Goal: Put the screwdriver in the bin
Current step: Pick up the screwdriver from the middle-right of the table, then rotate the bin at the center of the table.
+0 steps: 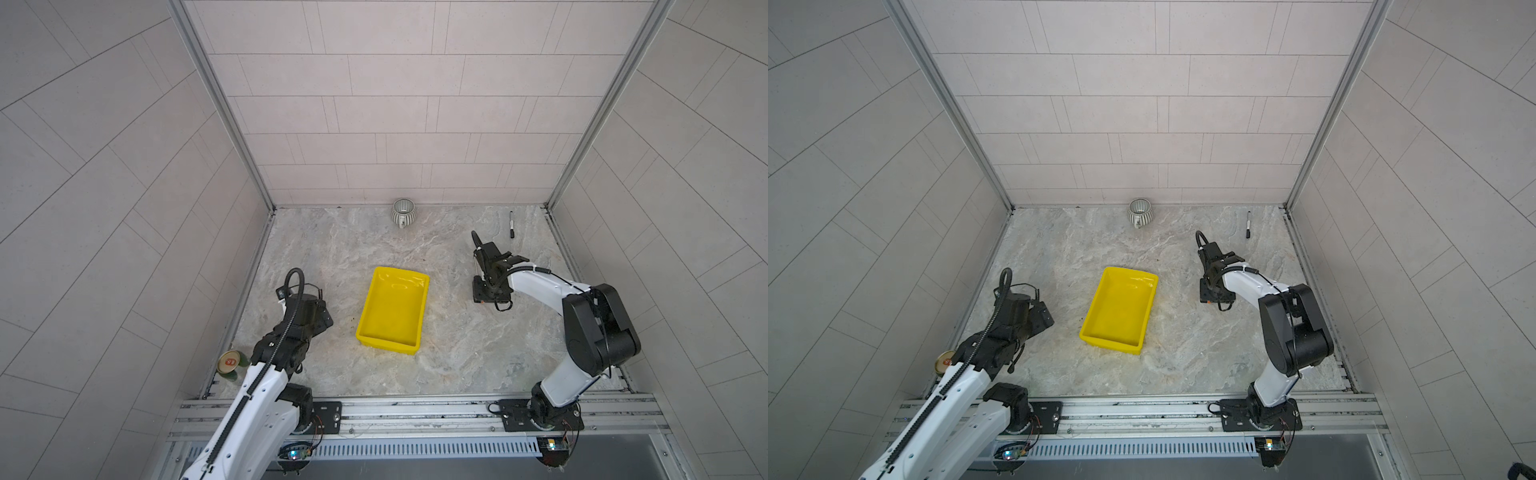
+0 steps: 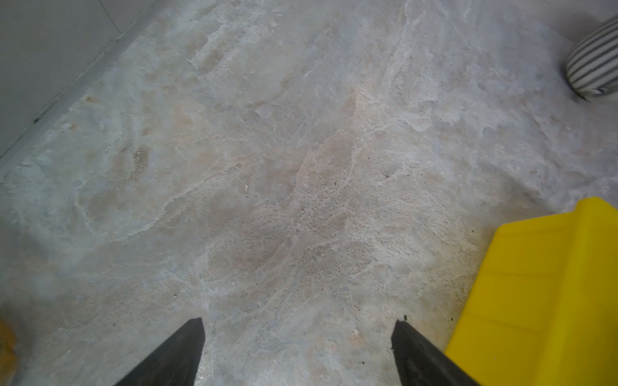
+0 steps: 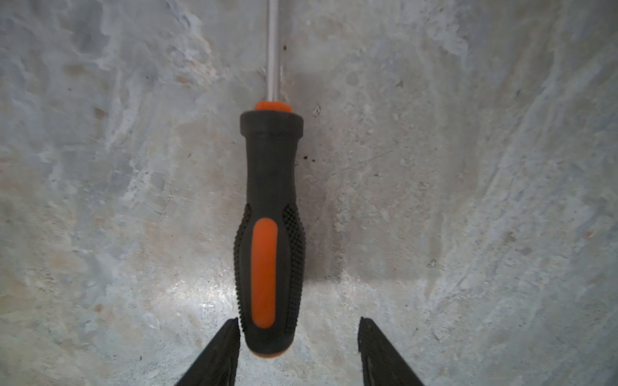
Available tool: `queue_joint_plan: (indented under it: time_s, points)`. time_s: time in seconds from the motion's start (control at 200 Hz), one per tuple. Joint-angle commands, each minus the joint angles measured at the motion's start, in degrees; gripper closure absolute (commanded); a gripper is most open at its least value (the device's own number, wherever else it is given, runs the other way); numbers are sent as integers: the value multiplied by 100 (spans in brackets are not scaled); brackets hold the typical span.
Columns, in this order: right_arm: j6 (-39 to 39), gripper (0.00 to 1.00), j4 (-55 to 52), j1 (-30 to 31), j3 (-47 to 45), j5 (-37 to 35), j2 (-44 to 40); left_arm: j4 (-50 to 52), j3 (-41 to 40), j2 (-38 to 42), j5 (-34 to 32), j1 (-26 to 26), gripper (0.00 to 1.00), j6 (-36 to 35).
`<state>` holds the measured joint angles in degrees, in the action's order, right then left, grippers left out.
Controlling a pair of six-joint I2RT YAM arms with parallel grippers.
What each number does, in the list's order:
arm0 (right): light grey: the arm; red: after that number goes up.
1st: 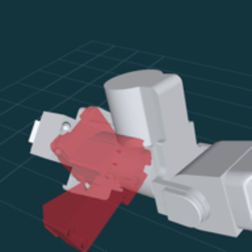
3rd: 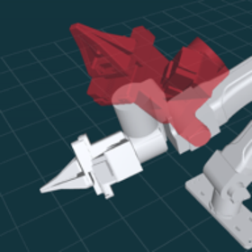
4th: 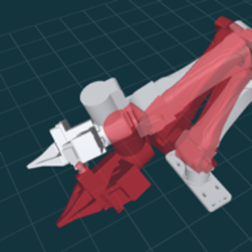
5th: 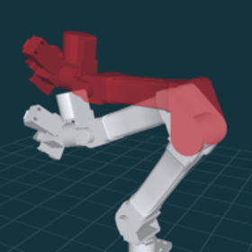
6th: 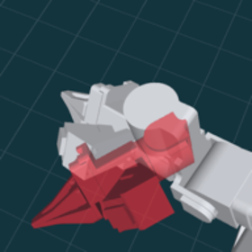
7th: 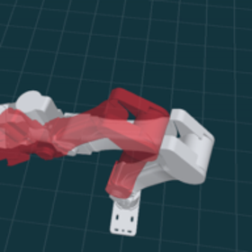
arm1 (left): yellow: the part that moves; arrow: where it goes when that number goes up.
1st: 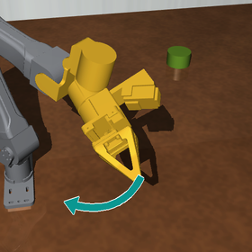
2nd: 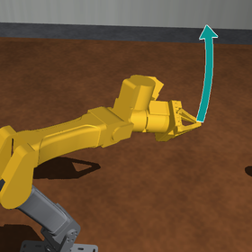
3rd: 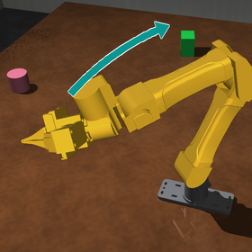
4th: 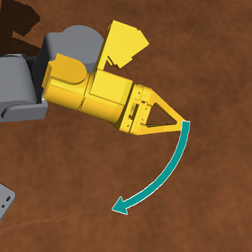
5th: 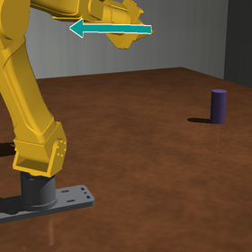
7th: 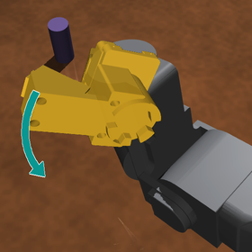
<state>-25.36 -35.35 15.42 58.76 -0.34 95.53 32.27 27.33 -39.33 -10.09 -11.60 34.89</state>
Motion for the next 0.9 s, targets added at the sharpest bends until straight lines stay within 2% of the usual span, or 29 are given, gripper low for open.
queue_joint_plan:
  time_s: [0.0, 0.175, 0.32, 0.4, 0.645, 0.816, 0.896]
  points:
    - [66, 43, -38, -13, 89, -183, 190, -252, -20, -17, 733, -79, 11, -295]
    - [119, 52, -2, -46, 234, -280, 491, -476, -15, -193, 975, -799, 11, -300]
    - [107, 69, -9, -47, 167, -291, 380, -969, -102, -479, 1282, -1309, 11, -48]
    - [97, 79, -40, -48, 118, -274, 241, -1285, -156, -910, 1415, -1452, 10, 71]
    - [-68, 83, -125, -24, -258, -144, -587, -2206, -184, -1713, 1826, -1992, 10, 627]
    - [-203, 85, -262, -3, -560, -57, -1231, -2991, -192, -2163, 1534, -2859, 10, 1211]
    - [-317, 86, -322, 57, -653, 100, -1524, -3130, -78, -2365, 1410, -3114, 10, 1371]
